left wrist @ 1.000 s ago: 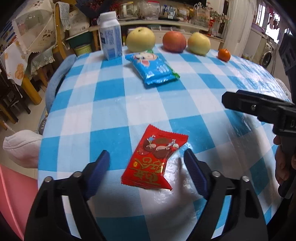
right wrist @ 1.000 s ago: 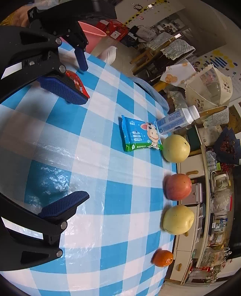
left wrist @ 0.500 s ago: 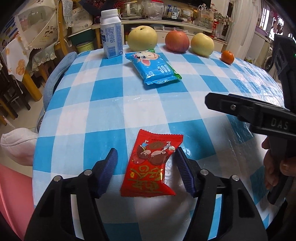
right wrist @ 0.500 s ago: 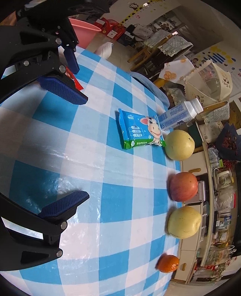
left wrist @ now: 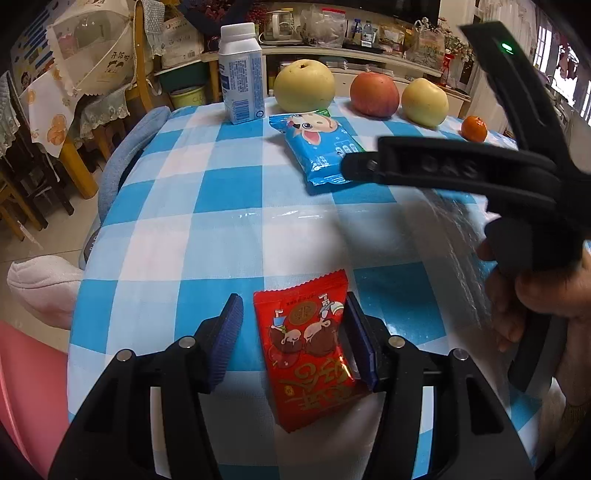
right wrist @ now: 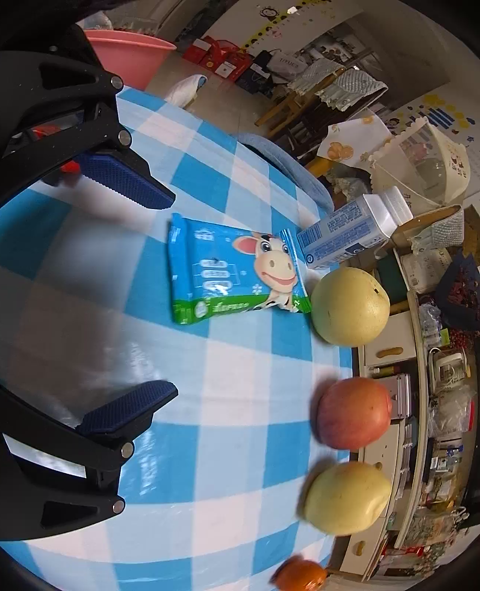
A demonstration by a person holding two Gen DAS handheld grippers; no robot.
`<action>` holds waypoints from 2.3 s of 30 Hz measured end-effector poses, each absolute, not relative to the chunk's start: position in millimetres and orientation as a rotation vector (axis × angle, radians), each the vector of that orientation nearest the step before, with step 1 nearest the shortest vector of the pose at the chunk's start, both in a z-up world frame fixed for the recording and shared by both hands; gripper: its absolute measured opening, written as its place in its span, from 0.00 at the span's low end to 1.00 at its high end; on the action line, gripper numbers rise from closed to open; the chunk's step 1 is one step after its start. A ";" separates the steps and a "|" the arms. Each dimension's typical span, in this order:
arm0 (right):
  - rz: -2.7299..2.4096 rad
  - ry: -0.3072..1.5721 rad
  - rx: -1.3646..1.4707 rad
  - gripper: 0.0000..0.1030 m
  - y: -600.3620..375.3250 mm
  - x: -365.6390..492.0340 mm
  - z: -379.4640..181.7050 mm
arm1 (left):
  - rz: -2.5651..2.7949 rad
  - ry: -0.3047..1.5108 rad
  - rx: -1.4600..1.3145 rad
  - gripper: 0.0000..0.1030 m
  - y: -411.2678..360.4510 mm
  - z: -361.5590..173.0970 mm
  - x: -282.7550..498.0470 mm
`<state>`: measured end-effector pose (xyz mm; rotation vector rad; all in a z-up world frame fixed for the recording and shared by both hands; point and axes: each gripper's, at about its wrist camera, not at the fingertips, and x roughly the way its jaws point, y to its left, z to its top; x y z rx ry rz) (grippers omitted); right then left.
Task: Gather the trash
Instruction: 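Grasp the red candy packet with the left tool while the right tool grasps the blue wipe pack, then lift the candy packet and wipe pack and carry them to the pink bucket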
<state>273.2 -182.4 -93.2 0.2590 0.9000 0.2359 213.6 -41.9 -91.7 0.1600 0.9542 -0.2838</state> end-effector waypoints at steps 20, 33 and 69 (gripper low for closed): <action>0.188 0.913 -0.032 0.74 -130.5 330.1 -100.0 | -0.268 0.915 0.153 0.57 -41.0 -93.9 216.3; 0.200 0.894 -0.058 0.49 -135.0 318.3 -98.7 | -0.254 0.901 0.120 0.57 -38.7 -94.3 215.9; 0.156 0.914 0.032 0.45 -175.6 133.3 -78.4 | -0.323 0.935 0.096 0.79 -23.6 -94.0 188.2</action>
